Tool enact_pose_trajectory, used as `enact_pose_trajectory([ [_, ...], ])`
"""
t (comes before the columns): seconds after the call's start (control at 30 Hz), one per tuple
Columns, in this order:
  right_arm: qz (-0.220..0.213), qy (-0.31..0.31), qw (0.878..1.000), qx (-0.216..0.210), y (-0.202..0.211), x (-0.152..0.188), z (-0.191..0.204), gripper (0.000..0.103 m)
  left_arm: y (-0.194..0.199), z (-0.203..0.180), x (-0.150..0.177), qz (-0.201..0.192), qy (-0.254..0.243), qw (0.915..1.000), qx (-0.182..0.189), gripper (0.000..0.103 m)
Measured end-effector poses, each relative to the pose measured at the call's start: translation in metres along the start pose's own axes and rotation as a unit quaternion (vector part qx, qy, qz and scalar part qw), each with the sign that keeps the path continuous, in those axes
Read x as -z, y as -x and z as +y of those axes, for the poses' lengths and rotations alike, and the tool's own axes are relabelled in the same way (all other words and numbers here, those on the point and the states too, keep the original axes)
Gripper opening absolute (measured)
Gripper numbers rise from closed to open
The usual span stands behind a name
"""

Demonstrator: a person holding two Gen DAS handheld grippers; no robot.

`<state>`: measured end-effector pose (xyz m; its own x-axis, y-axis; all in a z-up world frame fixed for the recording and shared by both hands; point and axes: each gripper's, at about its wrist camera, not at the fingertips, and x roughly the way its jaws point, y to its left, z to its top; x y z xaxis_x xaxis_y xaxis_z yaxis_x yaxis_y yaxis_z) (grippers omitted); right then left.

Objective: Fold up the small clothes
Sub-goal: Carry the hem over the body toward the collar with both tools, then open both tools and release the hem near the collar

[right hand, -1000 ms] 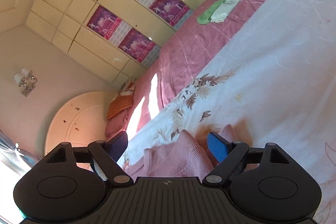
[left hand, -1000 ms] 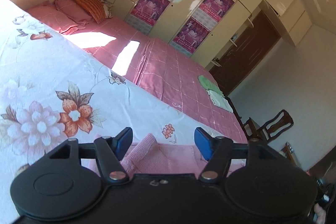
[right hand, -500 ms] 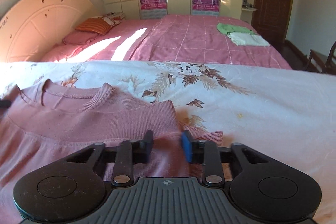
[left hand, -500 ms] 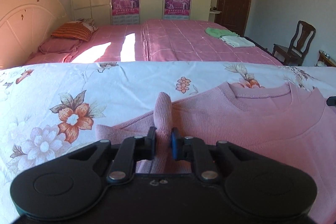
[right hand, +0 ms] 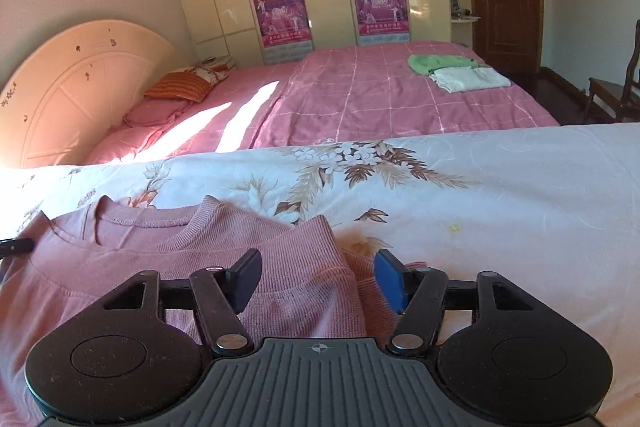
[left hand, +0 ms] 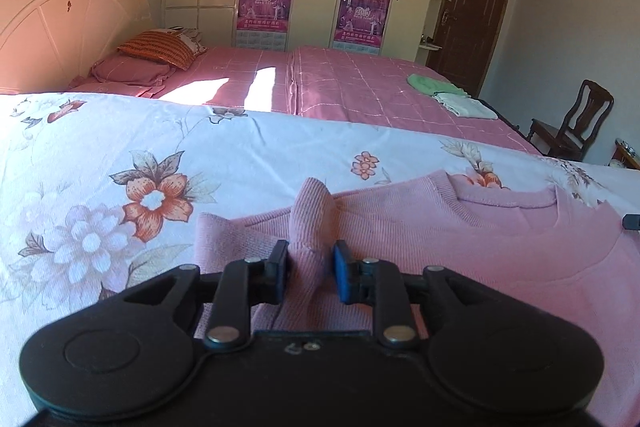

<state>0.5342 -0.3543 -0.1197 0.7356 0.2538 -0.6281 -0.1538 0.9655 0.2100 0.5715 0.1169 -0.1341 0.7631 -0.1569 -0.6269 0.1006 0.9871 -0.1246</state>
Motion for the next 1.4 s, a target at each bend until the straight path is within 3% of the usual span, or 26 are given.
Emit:
enact_pose_trajectory([
  [0.07, 0.020, 0.027, 0.999, 0.014, -0.008, 0.003, 0.006, 0.057, -0.002, 0.001, 0.000, 0.002, 0.000, 1.0000, 0.001, 0.024],
  [0.1, 0.033, 0.044, 0.998, 0.026, -0.014, 0.004, 0.009, 0.041, -0.002, 0.000, 0.000, 0.003, -0.002, 1.0000, 0.001, 0.024],
  [0.17, 0.027, 0.064, 0.997, 0.035, -0.018, 0.004, 0.014, 0.028, -0.002, -0.001, -0.001, 0.004, -0.009, 0.9999, 0.004, 0.016],
  [0.2, 0.020, 0.073, 0.996, 0.038, -0.018, 0.004, 0.016, 0.008, 0.002, -0.003, -0.001, -0.007, -0.012, 0.9999, 0.005, 0.012],
  [0.27, -0.025, 0.059, 0.997, 0.038, -0.004, 0.003, 0.015, 0.008, 0.025, 0.000, -0.002, -0.076, 0.015, 0.9970, 0.008, 0.011],
  [0.33, -0.076, 0.018, 0.996, 0.032, 0.019, -0.001, 0.006, 0.008, 0.035, 0.005, -0.006, -0.100, 0.042, 0.9941, 0.005, 0.011],
  [0.4, -0.075, 0.020, 0.996, 0.051, 0.016, 0.001, 0.002, 0.008, 0.020, 0.006, -0.007, -0.072, 0.036, 0.9967, -0.009, 0.012],
  [0.47, -0.012, 0.026, 0.997, 0.067, -0.011, 0.006, -0.001, 0.008, -0.009, 0.002, -0.001, -0.013, 0.022, 0.9993, -0.028, 0.012],
  [0.5, 0.009, 0.033, 0.997, 0.075, -0.022, 0.011, -0.002, 0.008, -0.010, -0.001, 0.001, -0.019, 0.014, 0.9992, -0.033, 0.013],
  [0.57, -0.008, 0.043, 0.996, 0.084, -0.022, 0.016, 0.002, 0.008, -0.009, -0.006, 0.000, -0.018, -0.002, 0.9988, -0.045, 0.014],
  [0.63, -0.012, 0.048, 0.995, 0.090, -0.021, 0.017, 0.006, 0.009, -0.008, -0.004, 0.003, -0.022, -0.007, 0.9984, -0.052, 0.026],
  [0.67, -0.013, 0.047, 0.995, 0.092, -0.019, 0.017, 0.006, 0.014, -0.005, 0.000, 0.002, -0.025, 0.007, 0.9986, -0.045, 0.031],
  [0.7, -0.024, 0.040, 0.994, 0.099, -0.014, 0.015, 0.007, 0.032, 0.000, 0.006, 0.002, -0.034, 0.026, 0.9983, -0.041, 0.048],
  [0.73, -0.043, 0.030, 0.993, 0.109, -0.004, 0.014, 0.007, 0.059, 0.008, 0.010, 0.002, -0.049, 0.043, 0.9970, -0.043, 0.052],
  [0.77, -0.070, 0.023, 0.991, 0.108, 0.009, 0.015, 0.009, 0.066, 0.022, 0.009, 0.000, -0.074, 0.054, 0.9941, -0.057, 0.053],
  [0.8, -0.077, 0.023, 0.993, 0.085, 0.019, 0.012, 0.014, 0.066, 0.034, 0.001, -0.002, -0.101, 0.047, 0.9922, -0.056, 0.055],
  [0.87, -0.070, 0.046, 0.996, 0.030, 0.024, 0.009, 0.038, 0.066, 0.045, -0.030, -0.009, -0.114, 0.021, 0.9932, -0.012, 0.056],
  [0.97, -0.038, 0.103, 0.994, -0.028, 0.006, 0.010, 0.091, 0.054, 0.020, -0.091, -0.012, -0.047, -0.046, 0.9964, 0.053, 0.060],
  [1.03, -0.018, 0.121, 0.991, -0.058, -0.010, 0.014, 0.120, 0.053, 0.003, -0.118, -0.003, -0.011, -0.079, 0.9942, 0.072, 0.060],
  [1.1, 0.005, 0.143, 0.987, -0.066, -0.026, 0.020, 0.137, 0.053, -0.007, -0.129, 0.008, 0.006, -0.120, 0.9910, 0.060, 0.062],
  [1.17, 0.016, 0.179, 0.983, -0.048, -0.034, 0.030, 0.138, 0.053, -0.006, -0.117, 0.017, -0.008, -0.150, 0.9882, 0.031, 0.066],
  [1.2, 0.010, 0.187, 0.982, -0.020, -0.034, 0.031, 0.129, 0.053, -0.003, -0.103, 0.019, -0.018, -0.151, 0.9882, 0.019, 0.077],
  [1.3, 0.016, 0.125, 0.989, 0.071, -0.028, 0.030, 0.069, 0.053, 0.005, -0.057, 0.027, -0.027, -0.139, 0.9898, -0.018, 0.080],
  [1.33, 0.016, 0.117, 0.990, 0.081, -0.025, 0.032, 0.055, 0.054, 0.004, -0.046, 0.031, -0.019, -0.143, 0.9877, -0.061, 0.081],
  [1.4, 0.021, 0.096, 0.993, 0.065, -0.020, 0.035, 0.038, 0.054, 0.009, -0.023, 0.029, -0.022, -0.089, 0.9949, -0.042, 0.081],
])
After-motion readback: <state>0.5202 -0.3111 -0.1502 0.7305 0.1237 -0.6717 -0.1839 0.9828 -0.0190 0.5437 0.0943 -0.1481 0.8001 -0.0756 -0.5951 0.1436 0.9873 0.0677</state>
